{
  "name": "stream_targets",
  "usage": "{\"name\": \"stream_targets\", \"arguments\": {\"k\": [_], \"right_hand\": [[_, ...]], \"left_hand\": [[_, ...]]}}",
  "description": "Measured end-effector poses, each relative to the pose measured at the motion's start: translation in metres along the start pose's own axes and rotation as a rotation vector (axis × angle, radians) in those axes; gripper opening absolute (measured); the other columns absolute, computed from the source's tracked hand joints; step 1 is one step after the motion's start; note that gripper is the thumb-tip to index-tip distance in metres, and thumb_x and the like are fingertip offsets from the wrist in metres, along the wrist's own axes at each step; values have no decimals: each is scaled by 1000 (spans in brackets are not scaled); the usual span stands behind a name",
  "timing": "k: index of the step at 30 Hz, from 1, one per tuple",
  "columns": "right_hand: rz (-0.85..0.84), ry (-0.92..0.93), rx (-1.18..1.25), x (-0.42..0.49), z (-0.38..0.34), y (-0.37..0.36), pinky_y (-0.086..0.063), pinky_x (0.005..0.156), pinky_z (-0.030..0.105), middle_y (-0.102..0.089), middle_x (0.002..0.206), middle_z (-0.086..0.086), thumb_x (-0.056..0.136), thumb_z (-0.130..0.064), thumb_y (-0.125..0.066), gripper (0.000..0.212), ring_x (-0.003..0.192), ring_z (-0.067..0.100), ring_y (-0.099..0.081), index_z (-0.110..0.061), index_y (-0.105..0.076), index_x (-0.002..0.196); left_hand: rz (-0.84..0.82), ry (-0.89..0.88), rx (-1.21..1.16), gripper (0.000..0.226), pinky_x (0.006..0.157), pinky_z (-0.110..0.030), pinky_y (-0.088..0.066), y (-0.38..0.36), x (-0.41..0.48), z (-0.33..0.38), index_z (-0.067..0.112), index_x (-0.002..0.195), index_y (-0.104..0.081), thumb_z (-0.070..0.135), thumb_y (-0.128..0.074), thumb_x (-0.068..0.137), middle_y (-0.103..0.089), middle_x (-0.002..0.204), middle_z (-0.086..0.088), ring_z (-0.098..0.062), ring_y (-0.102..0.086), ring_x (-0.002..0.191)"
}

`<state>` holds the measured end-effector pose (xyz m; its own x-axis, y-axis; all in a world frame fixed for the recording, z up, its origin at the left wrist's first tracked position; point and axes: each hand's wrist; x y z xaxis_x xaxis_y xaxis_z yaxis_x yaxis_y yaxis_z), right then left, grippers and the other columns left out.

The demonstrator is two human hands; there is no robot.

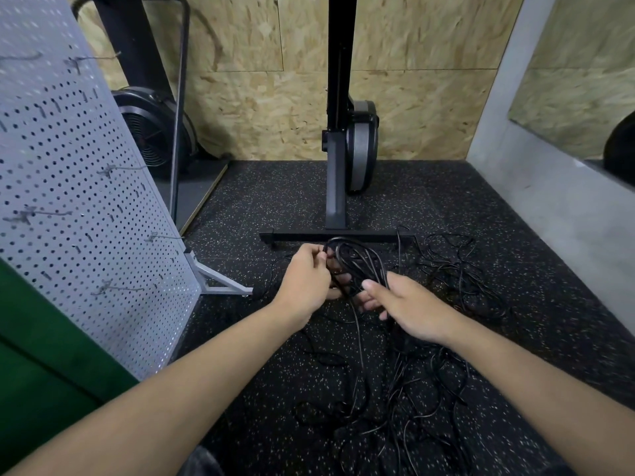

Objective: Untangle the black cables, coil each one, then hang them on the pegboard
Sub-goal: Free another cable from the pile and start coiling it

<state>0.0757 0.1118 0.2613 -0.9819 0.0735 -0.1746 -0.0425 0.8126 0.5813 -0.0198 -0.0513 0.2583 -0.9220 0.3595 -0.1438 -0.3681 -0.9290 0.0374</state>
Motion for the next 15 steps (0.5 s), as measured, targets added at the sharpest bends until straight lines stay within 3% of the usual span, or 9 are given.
{"name": "stream_targets", "arguments": {"k": [2,3,7,10,13,15], "right_hand": [[-35,-5,-14,0,-2,-6,-58,92,52,-78,103,-4,90,-75,-42,65,95,13,-74,-18,-62,115],[-47,-3,11,1,-3,-9,-59,91,52,-79,102,-2,90,-75,-43,67,93,14,-76,-16,-60,117],[-68,-28,242,3,-10,-21,-57,70,31,-80,94,6,112,-33,-42,25,82,19,-78,-15,-56,123],[5,-53,293,5,-13,-25,-56,66,30,-70,83,2,112,-28,-42,24,67,12,-68,-10,-54,123],[25,-134,371,8,-11,-22,-55,63,25,-61,80,2,112,-28,-45,30,63,12,-59,0,-52,120],[21,-153,423,8,-6,-19,-55,69,31,-57,76,-2,111,-27,-48,29,62,12,-55,-1,-51,123]], "left_hand": [[20,44,-29,24,75,-40,-65,-3,4,-2,9,119,-55,18,-33,114,-74,113,-18,-33,-75,102],[22,62,-40,25,73,-39,-64,-4,4,-4,7,121,-55,17,-34,114,-73,115,-21,-34,-75,103],[11,76,-86,31,83,-51,-61,-7,5,-5,6,104,-63,11,-34,112,-75,104,-23,-28,-69,89],[-4,102,-201,25,71,-40,-64,-9,4,2,5,111,-59,11,-34,113,-74,94,-12,-25,-72,87],[-25,89,-207,16,80,-40,-64,-6,6,2,11,118,-51,11,-35,113,-72,101,-11,-22,-73,88],[-69,58,-199,12,86,-40,-62,-3,4,-1,13,118,-50,11,-39,113,-73,108,-11,-21,-73,92]]}}
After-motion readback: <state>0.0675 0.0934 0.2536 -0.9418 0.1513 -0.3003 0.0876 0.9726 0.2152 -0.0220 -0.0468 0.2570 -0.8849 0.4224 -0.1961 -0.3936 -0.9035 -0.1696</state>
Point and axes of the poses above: each hand's wrist, its own x-axis towards the middle knuckle, its own y-axis out of the back of the hand, z = x × y
